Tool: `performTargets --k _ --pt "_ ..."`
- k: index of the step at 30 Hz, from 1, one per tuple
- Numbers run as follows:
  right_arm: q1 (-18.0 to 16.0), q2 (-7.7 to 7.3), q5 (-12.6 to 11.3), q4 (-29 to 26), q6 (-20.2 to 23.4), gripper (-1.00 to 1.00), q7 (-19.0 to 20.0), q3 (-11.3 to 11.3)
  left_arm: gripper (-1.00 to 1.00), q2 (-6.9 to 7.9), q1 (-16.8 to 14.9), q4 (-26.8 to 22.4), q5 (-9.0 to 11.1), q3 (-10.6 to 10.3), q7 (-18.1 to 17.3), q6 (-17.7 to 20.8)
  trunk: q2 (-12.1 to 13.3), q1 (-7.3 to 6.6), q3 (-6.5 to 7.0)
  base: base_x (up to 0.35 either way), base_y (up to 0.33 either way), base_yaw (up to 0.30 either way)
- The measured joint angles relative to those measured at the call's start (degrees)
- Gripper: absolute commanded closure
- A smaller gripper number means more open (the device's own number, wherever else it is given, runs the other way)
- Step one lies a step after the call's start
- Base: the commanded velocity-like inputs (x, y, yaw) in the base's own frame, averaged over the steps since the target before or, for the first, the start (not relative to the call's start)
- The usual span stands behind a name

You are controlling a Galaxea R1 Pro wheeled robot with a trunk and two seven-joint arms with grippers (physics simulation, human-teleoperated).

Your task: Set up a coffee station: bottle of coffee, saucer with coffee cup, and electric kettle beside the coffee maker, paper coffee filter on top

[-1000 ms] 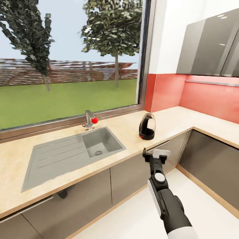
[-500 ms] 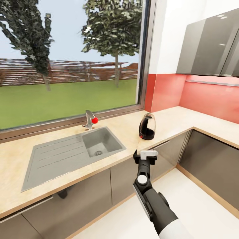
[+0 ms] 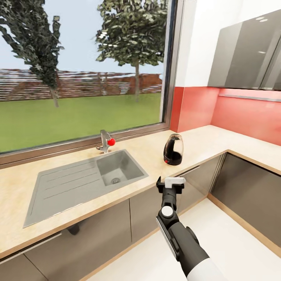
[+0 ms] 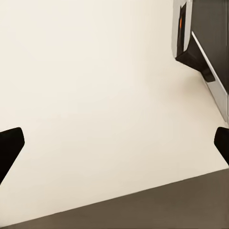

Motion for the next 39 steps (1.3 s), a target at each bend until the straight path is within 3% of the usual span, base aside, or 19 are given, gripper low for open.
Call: performTargets --k 12,22,23,24,39 --pt "0.0 0.0 -0.1 -2.4 -0.2 -1.0 -1.6 -0.1 -1.0 -0.47 0.1 0.1 -0.1 -0.1 0.3 0.1 0.0 0.0 0.0 0.004 0.0 0.0" --pt "0.0 -0.01 -0.2 -2.4 -0.3 -1.0 -4.8 0.4 -1.0 -0.69 0.1 0.1 -0.1 0.0 0.3 0.1 0.0 -0.03 0.0 0.272 0.057 0.0" --pt "0.0 -0.01 -0.1 -2.3 -0.3 -1.0 -14.5 0.4 -1.0 -0.73 0.1 0.1 -0.1 0.0 0.3 0.1 0.0 -0.03 0.0 0.326 0.057 0.0" --pt "0.0 -0.01 -0.1 -2.3 -0.3 -1.0 -14.9 0.5 -1.0 -0.76 0.2 0.1 -0.1 0.0 0.3 0.1 0.0 -0.03 0.0 0.329 0.012 0.0" --pt "0.0 0.0 -0.1 -1.9 -0.3 -1.0 -15.0 0.6 -1.0 -1.59 0.2 0.1 -0.1 0.0 0.3 0.1 0.0 -0.03 -0.44 0.329 -0.058 0.081"
